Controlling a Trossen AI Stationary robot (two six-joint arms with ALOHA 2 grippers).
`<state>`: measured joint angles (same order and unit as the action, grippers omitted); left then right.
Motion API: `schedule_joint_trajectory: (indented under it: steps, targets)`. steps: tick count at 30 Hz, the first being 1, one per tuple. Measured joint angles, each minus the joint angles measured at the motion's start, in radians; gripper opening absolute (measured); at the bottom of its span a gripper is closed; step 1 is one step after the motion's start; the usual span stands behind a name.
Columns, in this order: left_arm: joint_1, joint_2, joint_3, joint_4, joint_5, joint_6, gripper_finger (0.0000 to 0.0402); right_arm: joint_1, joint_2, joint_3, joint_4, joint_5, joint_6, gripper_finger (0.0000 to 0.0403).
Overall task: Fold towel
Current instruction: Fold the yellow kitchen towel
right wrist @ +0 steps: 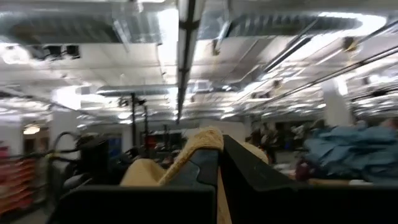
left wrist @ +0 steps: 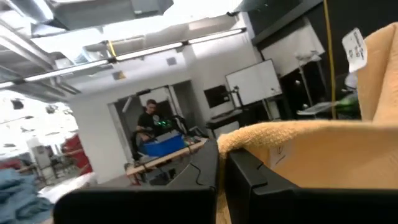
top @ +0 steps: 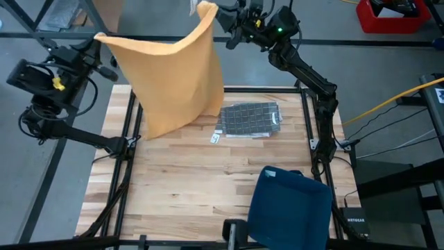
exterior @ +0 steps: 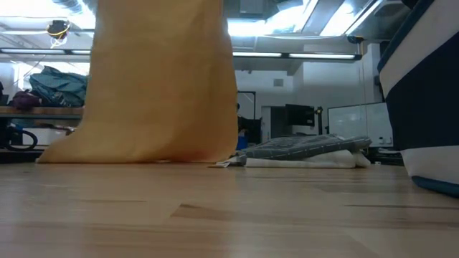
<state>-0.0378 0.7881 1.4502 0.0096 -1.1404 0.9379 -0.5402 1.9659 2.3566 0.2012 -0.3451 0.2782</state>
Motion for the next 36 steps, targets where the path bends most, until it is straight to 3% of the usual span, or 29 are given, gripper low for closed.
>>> schedule_joint_trajectory:
  steps: [6,12,28,36]
  targets:
    - [0.020,0.000,-0.001,0.222,0.039,0.220,0.0000,-0.006,0.000,0.000,0.042,0.143,-0.103,0.0014]
    - [0.020,0.001,-0.001,0.366,0.079,0.323,0.0000,-0.010,-0.007,0.000,0.123,0.154,-0.111,0.0014]
    - [0.020,0.094,-0.001,0.381,0.091,0.329,0.0000,-0.019,-0.219,0.000,-0.327,0.229,-0.287,0.0014]
    - [0.020,0.111,-0.002,0.593,0.123,0.499,0.0000,-0.016,-0.243,-0.001,-0.364,0.227,-0.277,0.0014]
